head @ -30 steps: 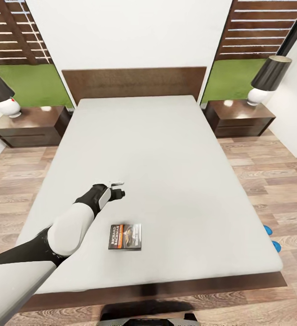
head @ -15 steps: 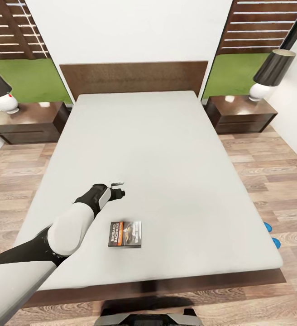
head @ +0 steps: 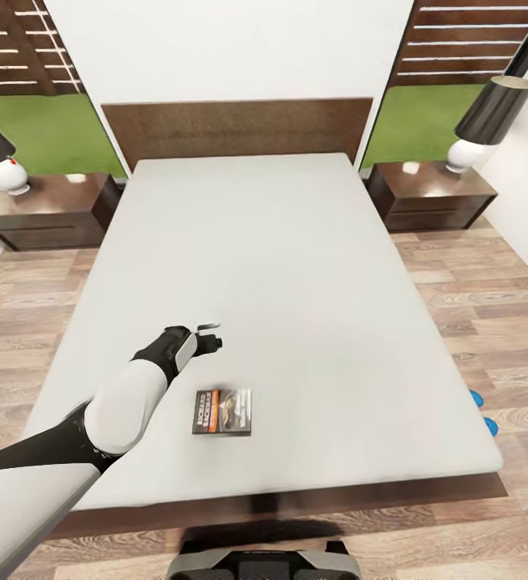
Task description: In the bedroom, move the book from the bed onto either nightstand, and place the two sandals side by side next to the bed.
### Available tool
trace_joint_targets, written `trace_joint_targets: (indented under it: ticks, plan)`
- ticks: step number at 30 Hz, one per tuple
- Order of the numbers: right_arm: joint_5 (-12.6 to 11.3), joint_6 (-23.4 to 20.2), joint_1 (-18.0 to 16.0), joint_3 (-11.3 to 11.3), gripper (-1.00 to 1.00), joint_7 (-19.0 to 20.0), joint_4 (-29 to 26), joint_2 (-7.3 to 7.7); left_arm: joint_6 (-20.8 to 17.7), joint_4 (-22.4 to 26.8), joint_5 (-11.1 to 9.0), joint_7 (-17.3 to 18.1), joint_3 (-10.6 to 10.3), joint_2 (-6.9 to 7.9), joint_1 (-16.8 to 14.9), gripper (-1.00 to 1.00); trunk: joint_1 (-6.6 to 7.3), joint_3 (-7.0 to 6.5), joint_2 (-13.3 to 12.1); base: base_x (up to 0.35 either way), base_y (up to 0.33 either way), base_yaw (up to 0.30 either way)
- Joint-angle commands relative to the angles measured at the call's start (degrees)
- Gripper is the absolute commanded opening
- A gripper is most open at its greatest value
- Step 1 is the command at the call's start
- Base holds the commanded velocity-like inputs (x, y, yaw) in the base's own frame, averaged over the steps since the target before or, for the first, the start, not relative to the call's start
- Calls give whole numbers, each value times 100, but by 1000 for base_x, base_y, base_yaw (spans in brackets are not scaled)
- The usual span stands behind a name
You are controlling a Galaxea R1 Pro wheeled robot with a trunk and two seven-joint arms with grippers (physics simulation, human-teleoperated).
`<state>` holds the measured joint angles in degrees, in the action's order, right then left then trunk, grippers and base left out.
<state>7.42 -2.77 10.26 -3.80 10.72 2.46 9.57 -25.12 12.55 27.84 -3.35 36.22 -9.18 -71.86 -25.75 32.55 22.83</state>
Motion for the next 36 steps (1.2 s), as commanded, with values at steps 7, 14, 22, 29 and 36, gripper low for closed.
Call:
trace_joint_targets:
  ticks: [7,14,22,29,36]
  plan:
    - [58,-118,17,-42,100,18,-8,2,-21,9,-7,-17,16,-4,-3,100,-3,73,9,0,0,0]
    - [58,-167,20,-43,100,18,-8,1,-14,6,-7,-14,16,-4,-3,100,-3,138,9,0,0,0]
    - [58,-178,20,-42,100,14,-8,1,-11,10,-7,-12,16,2,-3,100,-3,214,9,0,0,0]
    - [58,-186,20,-42,100,10,-15,-5,-10,22,-7,-16,16,4,-3,100,-3,280,9,0,0,0]
    - [58,-188,20,-42,100,-101,-13,-22,-10,31,-7,-16,16,6,-3,100,-3,346,9,0,0,0]
